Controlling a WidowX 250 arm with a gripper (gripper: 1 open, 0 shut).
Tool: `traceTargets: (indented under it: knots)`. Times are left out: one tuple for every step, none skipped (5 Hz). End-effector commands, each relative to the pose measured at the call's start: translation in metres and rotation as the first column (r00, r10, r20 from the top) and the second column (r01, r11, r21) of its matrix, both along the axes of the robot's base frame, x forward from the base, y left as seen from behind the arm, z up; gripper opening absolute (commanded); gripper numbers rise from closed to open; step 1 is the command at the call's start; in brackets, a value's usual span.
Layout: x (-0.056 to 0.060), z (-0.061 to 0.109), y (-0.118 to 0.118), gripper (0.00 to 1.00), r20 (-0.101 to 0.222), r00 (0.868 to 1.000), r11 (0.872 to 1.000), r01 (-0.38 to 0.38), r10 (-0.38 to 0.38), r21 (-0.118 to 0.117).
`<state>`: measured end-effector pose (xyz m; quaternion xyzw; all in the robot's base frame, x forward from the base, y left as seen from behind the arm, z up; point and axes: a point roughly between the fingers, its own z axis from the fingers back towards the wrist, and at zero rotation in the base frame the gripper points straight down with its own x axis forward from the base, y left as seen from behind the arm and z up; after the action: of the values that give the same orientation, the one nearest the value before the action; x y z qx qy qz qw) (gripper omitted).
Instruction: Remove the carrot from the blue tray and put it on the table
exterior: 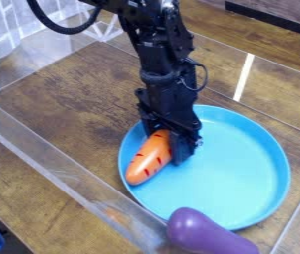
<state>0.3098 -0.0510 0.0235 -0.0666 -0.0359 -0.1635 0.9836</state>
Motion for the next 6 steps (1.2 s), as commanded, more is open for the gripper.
traceTargets:
  knots:
    - [0.007, 0.033, 0.006, 0.0, 0.059, 0.998, 1.0, -0.016, 0.016, 0.003]
    - [0.004, 0.043, 0.005, 0.0, 0.073, 0.997, 1.0, -0.004, 0.004, 0.007]
    - [-0.002, 0.06, 0.005, 0.0, 0.095, 0.995, 1.0, 0.005, -0.007, 0.019]
    - [-0.008, 0.073, 0.001, 0.0, 0.114, 0.993, 0.999, 0.016, -0.02, 0.032]
    - [-0.015, 0.068, 0.01, 0.0, 0.119, 0.992, 0.999, 0.03, -0.035, 0.042]
    - [-0.023, 0.064, 0.019, 0.0, 0.123, 0.991, 0.997, 0.044, -0.051, 0.055]
